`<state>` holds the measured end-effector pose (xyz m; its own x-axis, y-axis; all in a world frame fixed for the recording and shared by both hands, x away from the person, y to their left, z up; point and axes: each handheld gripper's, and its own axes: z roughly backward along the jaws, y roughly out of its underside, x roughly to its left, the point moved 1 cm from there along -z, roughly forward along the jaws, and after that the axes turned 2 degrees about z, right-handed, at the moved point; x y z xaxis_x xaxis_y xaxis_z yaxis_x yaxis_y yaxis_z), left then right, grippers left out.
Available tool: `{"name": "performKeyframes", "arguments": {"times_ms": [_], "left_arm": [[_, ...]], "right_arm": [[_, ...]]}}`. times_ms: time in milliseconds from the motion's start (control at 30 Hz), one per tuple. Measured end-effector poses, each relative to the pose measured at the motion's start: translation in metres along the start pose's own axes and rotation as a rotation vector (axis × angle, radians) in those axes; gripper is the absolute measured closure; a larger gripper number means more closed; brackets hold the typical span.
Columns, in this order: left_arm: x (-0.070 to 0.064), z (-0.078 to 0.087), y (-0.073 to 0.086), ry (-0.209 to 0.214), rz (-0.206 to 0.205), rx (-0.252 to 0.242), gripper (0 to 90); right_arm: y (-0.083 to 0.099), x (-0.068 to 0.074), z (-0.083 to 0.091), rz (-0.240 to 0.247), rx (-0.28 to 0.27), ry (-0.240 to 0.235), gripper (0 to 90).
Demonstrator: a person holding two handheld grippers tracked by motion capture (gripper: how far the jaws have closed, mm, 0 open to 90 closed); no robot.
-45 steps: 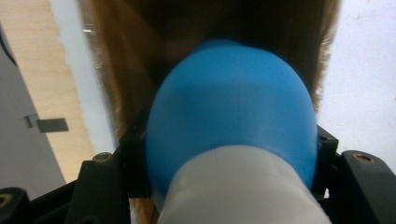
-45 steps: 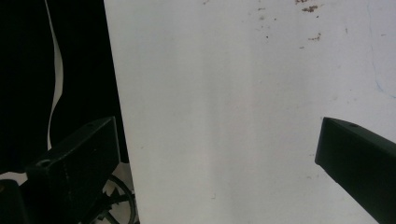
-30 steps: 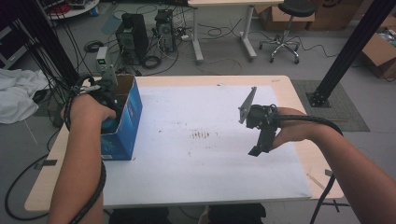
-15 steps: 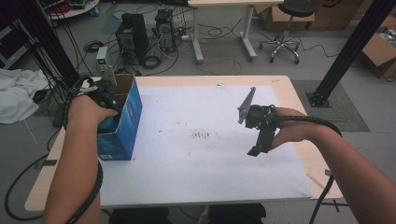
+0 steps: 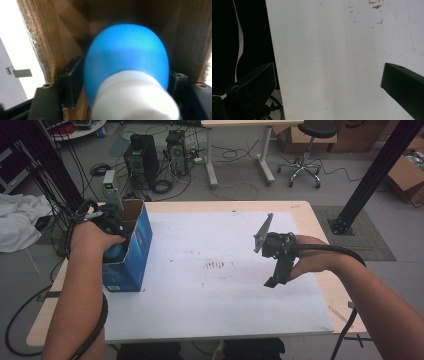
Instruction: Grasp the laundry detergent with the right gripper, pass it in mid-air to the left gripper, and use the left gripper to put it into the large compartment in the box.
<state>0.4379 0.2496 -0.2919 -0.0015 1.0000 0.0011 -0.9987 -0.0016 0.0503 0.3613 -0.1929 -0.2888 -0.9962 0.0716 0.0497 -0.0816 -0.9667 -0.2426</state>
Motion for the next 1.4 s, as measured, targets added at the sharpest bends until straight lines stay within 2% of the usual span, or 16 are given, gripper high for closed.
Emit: {"name": "performKeyframes", "arguments": {"times_ms": [267, 367, 600, 667, 900, 967, 1100, 1233, 1400], "left_arm": [[-0.001, 0.005, 0.001, -0.008, -0.013, -0.009, 29.8], [-0.001, 0.011, 0.002, -0.009, -0.019, -0.017, 29.6], [-0.005, 0.027, 0.005, -0.043, -0.041, -0.046, 24.3], [-0.006, 0.033, 0.007, -0.051, -0.036, -0.066, 22.9], [-0.006, 0.048, 0.011, -0.062, -0.036, -0.073, 19.1], [-0.006, 0.05, 0.012, -0.065, -0.045, -0.066, 15.7], [-0.008, 0.056, 0.015, -0.06, -0.061, -0.08, 14.6], [-0.013, 0.06, 0.016, -0.068, -0.091, -0.076, 7.0], [-0.02, 0.067, 0.018, -0.074, -0.122, -0.086, 7.1]], "right_arm": [[-0.001, 0.001, -0.001, 0.0, -0.004, -0.001, 0.0], [-0.001, 0.0, -0.001, -0.001, -0.002, -0.002, 0.0], [-0.001, 0.0, 0.001, 0.001, -0.01, 0.005, 0.0], [-0.001, 0.001, 0.001, -0.003, -0.006, 0.006, 0.0], [-0.002, 0.002, 0.002, 0.007, -0.013, 0.011, 0.0], [-0.001, 0.003, 0.003, 0.006, -0.012, 0.01, 0.0], [0.0, 0.003, 0.003, 0.006, -0.014, 0.012, 0.0], [0.0, 0.004, 0.004, 0.004, -0.012, 0.015, 0.0], [0.0, 0.005, 0.005, 0.004, -0.015, 0.013, 0.0]]}}
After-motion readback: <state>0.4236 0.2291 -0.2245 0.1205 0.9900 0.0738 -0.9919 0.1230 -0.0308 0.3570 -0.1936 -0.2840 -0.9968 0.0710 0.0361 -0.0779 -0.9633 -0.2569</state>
